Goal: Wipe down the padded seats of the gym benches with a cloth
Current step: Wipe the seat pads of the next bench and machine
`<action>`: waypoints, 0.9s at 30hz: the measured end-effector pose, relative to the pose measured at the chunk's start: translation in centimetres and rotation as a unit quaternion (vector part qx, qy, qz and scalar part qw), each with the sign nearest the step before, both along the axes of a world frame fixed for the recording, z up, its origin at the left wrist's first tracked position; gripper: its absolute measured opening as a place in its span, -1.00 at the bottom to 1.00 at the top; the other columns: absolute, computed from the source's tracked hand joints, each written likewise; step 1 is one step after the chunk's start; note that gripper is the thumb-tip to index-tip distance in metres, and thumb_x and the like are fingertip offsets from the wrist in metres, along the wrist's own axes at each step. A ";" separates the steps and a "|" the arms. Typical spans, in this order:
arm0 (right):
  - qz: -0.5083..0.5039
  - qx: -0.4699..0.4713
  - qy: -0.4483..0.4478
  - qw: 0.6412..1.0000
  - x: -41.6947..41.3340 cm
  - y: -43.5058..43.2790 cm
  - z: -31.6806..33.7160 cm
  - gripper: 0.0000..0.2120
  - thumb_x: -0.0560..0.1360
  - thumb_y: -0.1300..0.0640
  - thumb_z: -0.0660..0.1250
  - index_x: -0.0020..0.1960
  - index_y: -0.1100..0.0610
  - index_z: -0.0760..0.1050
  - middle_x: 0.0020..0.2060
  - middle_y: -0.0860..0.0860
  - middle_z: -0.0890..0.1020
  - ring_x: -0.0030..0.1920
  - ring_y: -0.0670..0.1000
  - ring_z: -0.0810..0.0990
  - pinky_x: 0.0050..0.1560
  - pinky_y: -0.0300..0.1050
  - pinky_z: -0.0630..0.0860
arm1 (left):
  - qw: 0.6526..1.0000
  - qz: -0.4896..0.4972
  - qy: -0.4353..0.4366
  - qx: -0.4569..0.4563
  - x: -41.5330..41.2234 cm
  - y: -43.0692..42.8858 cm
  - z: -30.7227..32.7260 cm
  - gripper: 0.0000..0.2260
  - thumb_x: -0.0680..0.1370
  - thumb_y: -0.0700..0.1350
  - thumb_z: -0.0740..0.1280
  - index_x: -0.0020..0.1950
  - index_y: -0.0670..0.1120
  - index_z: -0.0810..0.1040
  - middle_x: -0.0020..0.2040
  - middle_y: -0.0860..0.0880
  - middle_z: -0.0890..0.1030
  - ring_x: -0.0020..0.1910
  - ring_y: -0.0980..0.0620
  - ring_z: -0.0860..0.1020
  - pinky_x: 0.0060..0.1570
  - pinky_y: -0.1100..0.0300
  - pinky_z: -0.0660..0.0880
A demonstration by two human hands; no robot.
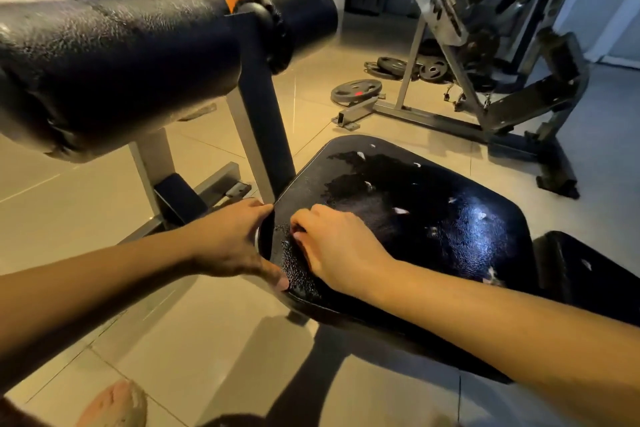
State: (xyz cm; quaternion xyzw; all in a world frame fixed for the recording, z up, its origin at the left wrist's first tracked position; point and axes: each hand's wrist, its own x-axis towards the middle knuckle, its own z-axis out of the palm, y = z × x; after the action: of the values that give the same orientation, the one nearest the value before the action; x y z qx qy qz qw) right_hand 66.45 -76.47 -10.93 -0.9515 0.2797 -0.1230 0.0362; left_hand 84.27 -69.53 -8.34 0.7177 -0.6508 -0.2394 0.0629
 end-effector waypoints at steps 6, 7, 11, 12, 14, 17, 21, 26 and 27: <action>-0.193 -0.046 0.030 0.980 -6.2 -9.7 0.3 -0.77 0.67 0.03 0.17 0.22 0.08 0.51 0.07 0.10 0.61 0.01 0.21 0.60 0.02 0.10 0.55 | 0.999 0.014 0.027 -0.023 0.0 0.1 -0.8 0.05 0.18 0.37 0.54 0.58 0.08 0.24 0.49 0.06 0.34 0.45 0.03 0.31 0.39 0.17 0.30; -0.247 -0.048 0.016 0.968 -7.0 -11.5 0.3 -0.78 0.66 0.05 0.19 0.20 0.09 0.53 0.06 0.12 0.63 0.01 0.22 0.60 0.03 0.12 0.55 | 0.999 0.006 0.018 -0.028 0.2 -0.2 -0.8 0.04 0.17 0.38 0.53 0.57 0.09 0.27 0.45 0.07 0.37 0.42 0.04 0.33 0.35 0.18 0.33; -0.225 -0.034 -0.009 0.974 -3.5 -10.0 0.2 -0.77 0.66 0.04 0.21 0.22 0.10 0.53 0.06 0.12 0.63 0.04 0.25 0.61 0.02 0.09 0.54 | 0.999 -0.013 0.010 -0.028 0.5 -0.8 -1.1 -0.01 0.15 0.40 0.54 0.51 0.10 0.34 0.31 0.09 0.42 0.27 0.08 0.38 0.17 0.29 0.36; -0.188 -0.017 -0.006 0.982 -1.7 -7.9 0.4 -0.77 0.66 0.03 0.21 0.22 0.10 0.52 0.06 0.11 0.62 0.04 0.24 0.61 0.03 0.10 0.55 | 0.999 -0.016 0.016 -0.031 0.7 -0.8 -1.3 -0.01 0.15 0.40 0.54 0.51 0.10 0.33 0.31 0.09 0.41 0.26 0.09 0.37 0.13 0.32 0.35; -0.092 0.003 0.005 0.996 0.7 -3.2 0.8 -0.78 0.66 0.03 0.21 0.22 0.09 0.51 0.06 0.10 0.60 0.03 0.22 0.60 0.05 0.12 0.55 | 0.999 -0.023 0.022 -0.034 1.1 -0.7 -1.6 0.00 0.16 0.41 0.54 0.51 0.10 0.32 0.32 0.10 0.40 0.27 0.11 0.36 0.07 0.40 0.33; 0.050 -0.003 0.009 0.999 0.1 0.9 0.8 -0.79 0.66 0.04 0.22 0.21 0.10 0.51 0.01 0.09 0.58 -0.06 0.19 0.59 -0.06 0.14 0.56 | 0.998 -0.020 0.047 -0.034 1.6 -0.5 -1.8 0.04 0.18 0.37 0.55 0.57 0.10 0.23 0.40 0.12 0.34 0.28 0.17 0.29 0.17 0.41 0.29; -0.112 -0.040 0.006 0.993 -3.8 -6.7 0.6 -0.77 0.66 0.04 0.20 0.22 0.07 0.55 0.04 0.08 0.61 -0.01 0.23 0.62 -0.02 0.10 0.58 | 0.997 -0.017 0.065 -0.047 2.0 -0.6 -2.2 0.08 0.17 0.36 0.57 0.59 0.08 0.23 0.36 0.14 0.36 0.28 0.17 0.32 0.14 0.42 0.27; -0.278 -0.032 -0.021 0.960 -3.7 -11.2 1.1 -0.77 0.64 0.05 0.22 0.19 0.10 0.57 0.07 0.14 0.67 0.07 0.24 0.62 0.11 0.15 0.57 | 0.997 -0.013 0.059 -0.045 1.8 -0.6 -2.3 0.08 0.18 0.35 0.58 0.60 0.07 0.22 0.36 0.12 0.36 0.28 0.13 0.33 0.14 0.39 0.30; -0.235 -0.016 -0.023 0.972 -1.8 -9.4 1.1 -0.77 0.65 0.04 0.22 0.19 0.09 0.57 0.07 0.12 0.66 0.07 0.23 0.62 0.11 0.14 0.56 | 0.997 -0.009 0.066 -0.045 2.0 -0.6 -2.4 0.09 0.18 0.34 0.59 0.60 0.07 0.21 0.38 0.13 0.36 0.30 0.13 0.33 0.17 0.36 0.31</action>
State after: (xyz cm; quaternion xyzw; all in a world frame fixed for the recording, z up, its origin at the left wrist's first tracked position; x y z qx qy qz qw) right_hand 64.66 -85.85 -9.85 -0.8565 0.4925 -0.1543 -0.0021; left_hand 86.26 -70.11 -10.76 0.6907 -0.6620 -0.2574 0.1359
